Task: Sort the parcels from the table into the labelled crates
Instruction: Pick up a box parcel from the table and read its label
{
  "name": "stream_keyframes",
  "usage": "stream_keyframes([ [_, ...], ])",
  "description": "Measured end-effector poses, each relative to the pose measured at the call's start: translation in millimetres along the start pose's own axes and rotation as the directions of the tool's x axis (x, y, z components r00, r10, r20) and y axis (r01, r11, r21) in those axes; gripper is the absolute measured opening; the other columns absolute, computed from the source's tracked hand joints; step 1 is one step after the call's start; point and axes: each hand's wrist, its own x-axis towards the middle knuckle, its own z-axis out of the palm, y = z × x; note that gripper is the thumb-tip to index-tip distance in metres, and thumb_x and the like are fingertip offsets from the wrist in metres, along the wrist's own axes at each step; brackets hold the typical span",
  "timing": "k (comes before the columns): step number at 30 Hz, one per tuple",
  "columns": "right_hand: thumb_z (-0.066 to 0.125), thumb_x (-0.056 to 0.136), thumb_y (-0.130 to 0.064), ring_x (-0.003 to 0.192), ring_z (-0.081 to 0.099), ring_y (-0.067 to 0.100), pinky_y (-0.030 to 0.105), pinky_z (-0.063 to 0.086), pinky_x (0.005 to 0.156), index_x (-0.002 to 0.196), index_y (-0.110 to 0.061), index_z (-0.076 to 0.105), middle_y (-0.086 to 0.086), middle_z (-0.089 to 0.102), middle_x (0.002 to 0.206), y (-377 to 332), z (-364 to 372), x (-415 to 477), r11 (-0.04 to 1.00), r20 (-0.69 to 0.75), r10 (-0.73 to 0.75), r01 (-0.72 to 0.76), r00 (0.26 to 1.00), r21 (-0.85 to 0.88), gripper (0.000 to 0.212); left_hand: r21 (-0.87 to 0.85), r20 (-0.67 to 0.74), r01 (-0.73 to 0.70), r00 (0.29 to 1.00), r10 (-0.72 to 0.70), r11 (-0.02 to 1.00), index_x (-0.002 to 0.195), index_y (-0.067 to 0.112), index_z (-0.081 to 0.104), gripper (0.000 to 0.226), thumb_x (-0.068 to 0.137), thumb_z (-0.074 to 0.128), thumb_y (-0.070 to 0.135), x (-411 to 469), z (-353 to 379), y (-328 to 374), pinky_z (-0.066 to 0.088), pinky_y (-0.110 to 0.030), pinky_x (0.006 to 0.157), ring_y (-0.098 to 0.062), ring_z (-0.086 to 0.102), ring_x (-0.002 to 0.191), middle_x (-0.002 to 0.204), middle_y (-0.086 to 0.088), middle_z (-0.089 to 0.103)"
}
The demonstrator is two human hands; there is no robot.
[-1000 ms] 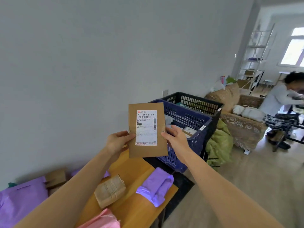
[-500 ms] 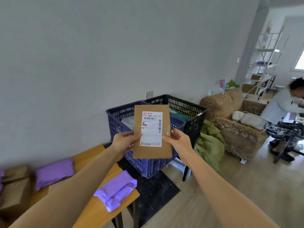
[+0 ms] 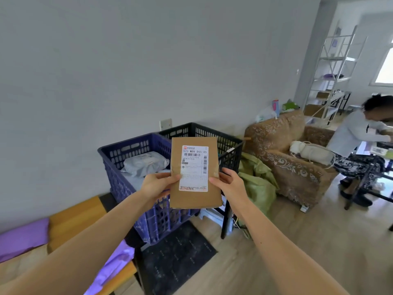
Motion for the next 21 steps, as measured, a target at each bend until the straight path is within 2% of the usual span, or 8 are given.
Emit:
stream_keyframes([
  [5,0.077,0.080,-0.015,0.108,0.055,0.013,0.017,0.047,0.069,0.141,-0.011,0.040,0.005,0.053,0.135,5.6,-40.3,50.9,1.000,-0.034,-0.004,0.003,0.999,-0.019,0.071,0.002,0.018,-0.004,1.000,0.004,1.000,0.117,0.005,0.063,0.044,0.080,0.077,0.024,52.0,50.2,3.9,0.054,-0.021,0.067,-0.016,0.069,0.093,0.106,-0.006,0.071],
  [9,0.077,0.080,-0.016,0.108,0.055,0.014,0.024,0.048,0.079,0.141,-0.011,0.040,0.005,0.052,0.136,5.3,-68.0,106.9,0.999,-0.057,-0.010,0.007,0.998,-0.053,0.071,-0.036,0.027,-0.013,1.000,0.014,0.999,0.108,0.007,0.066,0.037,0.077,0.079,0.024,104.3,86.7,8.1,0.053,-0.015,0.056,-0.009,0.072,0.072,0.097,-0.003,0.073],
  [12,0.077,0.080,-0.015,0.115,0.055,0.018,0.036,0.049,0.094,0.140,-0.011,0.041,0.005,0.051,0.137,3.8,-80.0,154.5,0.998,-0.040,0.009,-0.011,0.999,-0.068,0.070,-0.050,-0.003,-0.015,1.000,0.015,0.999,0.107,0.006,0.069,0.038,0.077,0.080,0.026,146.0,104.5,10.7,0.054,-0.021,0.068,-0.018,0.067,0.079,0.096,-0.006,0.074],
  [14,0.076,0.080,-0.015,0.116,0.056,0.020,0.040,0.049,0.097,0.141,-0.011,0.041,0.005,0.052,0.137,1.8,-85.3,187.9,0.996,-0.028,0.017,-0.019,0.999,-0.086,0.070,-0.077,0.004,-0.014,1.000,0.014,0.997,0.115,0.003,0.066,0.041,0.081,0.077,0.023,175.4,112.2,14.8,0.057,-0.024,0.071,-0.018,0.069,0.082,0.099,-0.007,0.074],
  [16,0.076,0.080,-0.015,0.113,0.057,0.020,0.040,0.050,0.095,0.141,-0.012,0.040,0.003,0.053,0.135,-1.7,-90.0,220.7,0.997,-0.017,0.024,-0.025,1.000,-0.075,0.071,-0.076,0.027,-0.020,0.999,0.022,0.997,0.120,0.002,0.062,0.042,0.084,0.073,0.021,201.0,118.4,22.6,0.056,-0.018,0.062,-0.013,0.072,0.082,0.103,-0.006,0.073],
  [18,0.077,0.079,-0.016,0.108,0.058,0.018,0.036,0.052,0.088,0.141,-0.013,0.040,0.000,0.055,0.128,-6.3,-94.2,249.3,0.998,-0.004,0.021,-0.021,1.000,-0.061,0.072,-0.070,0.025,-0.036,0.999,0.038,0.997,0.123,0.004,0.061,0.043,0.085,0.072,0.021,221.8,124.0,30.9,0.054,-0.015,0.061,-0.012,0.071,0.086,0.106,-0.005,0.073],
  [21,0.077,0.079,-0.016,0.102,0.059,0.011,0.029,0.051,0.079,0.134,-0.017,0.046,-0.009,0.059,0.113,-10.1,-97.1,284.5,0.999,0.048,0.015,-0.013,0.999,-0.044,0.063,-0.072,0.016,-0.063,0.998,0.064,0.995,0.125,0.004,0.060,0.042,0.087,0.070,0.018,250.0,129.4,39.7,0.056,-0.024,0.078,-0.018,0.069,0.098,0.110,-0.006,0.071],
])
